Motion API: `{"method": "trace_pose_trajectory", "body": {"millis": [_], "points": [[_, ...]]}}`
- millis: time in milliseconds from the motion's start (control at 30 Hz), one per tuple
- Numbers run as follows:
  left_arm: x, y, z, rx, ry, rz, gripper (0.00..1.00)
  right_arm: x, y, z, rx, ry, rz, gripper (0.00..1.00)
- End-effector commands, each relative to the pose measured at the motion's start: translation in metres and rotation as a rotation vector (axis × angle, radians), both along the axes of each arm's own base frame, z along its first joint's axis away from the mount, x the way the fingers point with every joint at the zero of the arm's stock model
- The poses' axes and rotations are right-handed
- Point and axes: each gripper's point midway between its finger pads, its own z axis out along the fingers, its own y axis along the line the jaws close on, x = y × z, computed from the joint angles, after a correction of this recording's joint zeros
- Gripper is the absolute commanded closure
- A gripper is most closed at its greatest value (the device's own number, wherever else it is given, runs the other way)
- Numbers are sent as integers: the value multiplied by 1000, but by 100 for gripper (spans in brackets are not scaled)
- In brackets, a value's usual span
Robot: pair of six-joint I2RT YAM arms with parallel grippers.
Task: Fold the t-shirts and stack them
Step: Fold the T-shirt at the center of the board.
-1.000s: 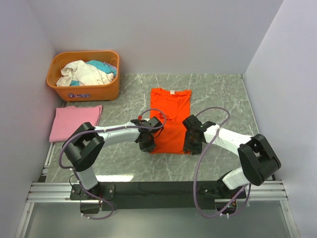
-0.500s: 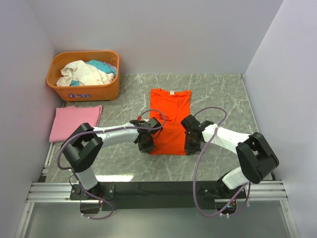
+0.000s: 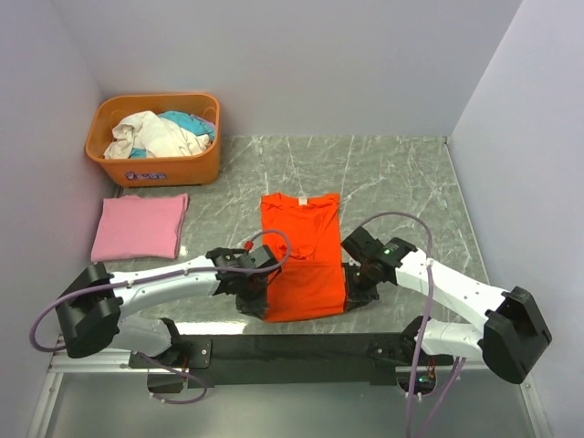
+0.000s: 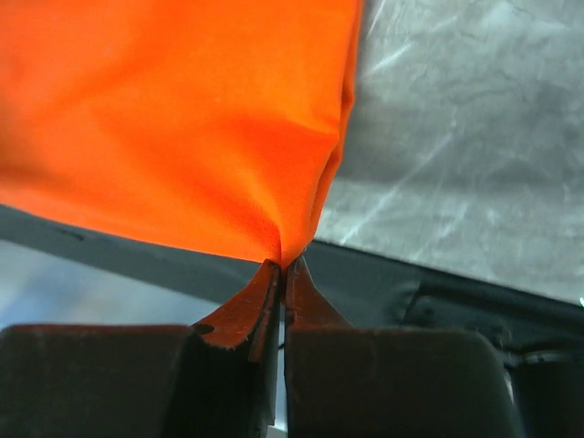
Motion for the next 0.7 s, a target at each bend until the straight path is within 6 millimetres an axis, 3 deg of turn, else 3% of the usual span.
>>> {"method": "trace_pose_trajectory", "body": {"millis": [0, 67, 167, 200, 267, 300, 367, 400, 467, 500, 533, 667], "points": [[5, 18, 17, 55, 2, 50, 99, 0, -17, 22, -76, -11, 21, 100], [28, 21, 30, 63, -60, 91, 99, 22, -11, 40, -67, -64, 39, 100], [81, 23, 56, 1, -157, 192, 99, 63, -12, 60, -75, -131, 19, 100], [108, 29, 67, -17, -199, 234, 99, 75, -12, 61, -87, -131, 15, 100], [144, 23, 91, -72, -281, 265, 99, 110, -11, 84, -61, -210, -6, 100], [160, 26, 90, -62, -287, 285, 99, 121, -10, 83, -67, -203, -10, 100], [185, 24, 98, -61, -335, 275, 99, 151, -10, 102, -56, -263, -25, 100], [202, 21, 100, -57, -343, 283, 99, 161, -9, 98, -70, -252, -24, 100], [218, 19, 99, -47, -359, 267, 99, 182, -4, 112, -59, -295, -10, 100], [231, 19, 98, -34, -370, 271, 99, 190, -4, 105, -77, -276, -6, 100], [237, 18, 97, -32, -373, 268, 99, 201, -1, 114, -69, -305, -2, 100], [262, 20, 91, -18, -381, 285, 99, 231, -4, 112, -82, -325, -9, 100]]}}
